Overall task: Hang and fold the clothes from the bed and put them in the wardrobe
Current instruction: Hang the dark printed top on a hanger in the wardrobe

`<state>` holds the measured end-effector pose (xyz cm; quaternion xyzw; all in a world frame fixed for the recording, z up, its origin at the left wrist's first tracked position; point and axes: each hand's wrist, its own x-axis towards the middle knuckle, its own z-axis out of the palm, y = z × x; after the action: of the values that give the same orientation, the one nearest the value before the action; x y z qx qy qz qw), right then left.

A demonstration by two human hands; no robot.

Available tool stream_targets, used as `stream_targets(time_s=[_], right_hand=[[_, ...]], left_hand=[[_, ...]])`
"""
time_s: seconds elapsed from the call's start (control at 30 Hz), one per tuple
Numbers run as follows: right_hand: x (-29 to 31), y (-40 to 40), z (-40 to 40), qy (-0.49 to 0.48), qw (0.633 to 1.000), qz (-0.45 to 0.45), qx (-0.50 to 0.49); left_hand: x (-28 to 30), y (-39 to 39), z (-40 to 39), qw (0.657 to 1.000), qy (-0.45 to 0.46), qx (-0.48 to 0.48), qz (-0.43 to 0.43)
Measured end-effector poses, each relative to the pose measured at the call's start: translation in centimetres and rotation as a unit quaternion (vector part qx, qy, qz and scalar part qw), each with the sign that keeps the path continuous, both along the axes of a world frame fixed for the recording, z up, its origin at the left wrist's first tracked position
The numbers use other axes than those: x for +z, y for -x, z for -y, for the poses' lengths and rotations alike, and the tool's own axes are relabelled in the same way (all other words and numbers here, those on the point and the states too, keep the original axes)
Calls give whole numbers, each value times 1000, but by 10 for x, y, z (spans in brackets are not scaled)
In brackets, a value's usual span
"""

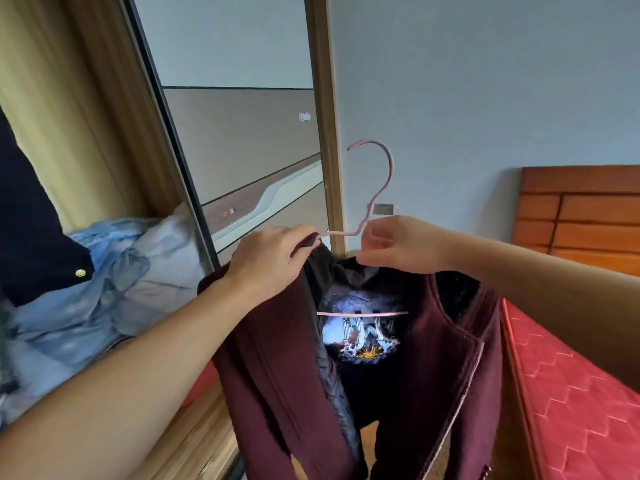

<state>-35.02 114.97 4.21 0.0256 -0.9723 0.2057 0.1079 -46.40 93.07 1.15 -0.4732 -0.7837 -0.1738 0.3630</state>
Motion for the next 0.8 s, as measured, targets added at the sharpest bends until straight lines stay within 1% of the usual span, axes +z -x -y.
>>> stream_targets(time_s=[0.03,0.07,0.1,0.2,0.27,0.33,0.4,0.47,0.53,0.63,0.7,0.8], right_hand=[[-1,3,6,86,996,22,4],[-1,6,10,142,989,32,-2],[-2,9,12,163,986,33,-7],[-1,10,15,161,986,33,-7],[0,11,19,172,985,25,-12],[-1,10,23,172,985,8,-3],[-4,9,30,165,986,-11,-3],[-8,6,35,133,991,-23,-25],[-13,6,41,109,993,-29,-41],[-11,9,50,136,988,-61,-48],[-5,13,52,167,980,-91,-54],[-2,17,52,192,973,-111,-68]], left_hand=[[-1,1,2,1000,10,-3,4],[-2,2,6,1000,24,-5,14],[-3,4,10,999,35,-10,31],[-4,19,30,992,68,-8,108],[-5,31,46,985,103,55,127],[-7,35,56,971,131,133,152],[-8,37,59,963,141,154,172],[2,37,53,969,112,145,164],[16,34,42,981,60,133,131],[27,24,23,991,-11,110,71],[23,19,21,989,3,131,70],[4,20,31,966,78,193,152]])
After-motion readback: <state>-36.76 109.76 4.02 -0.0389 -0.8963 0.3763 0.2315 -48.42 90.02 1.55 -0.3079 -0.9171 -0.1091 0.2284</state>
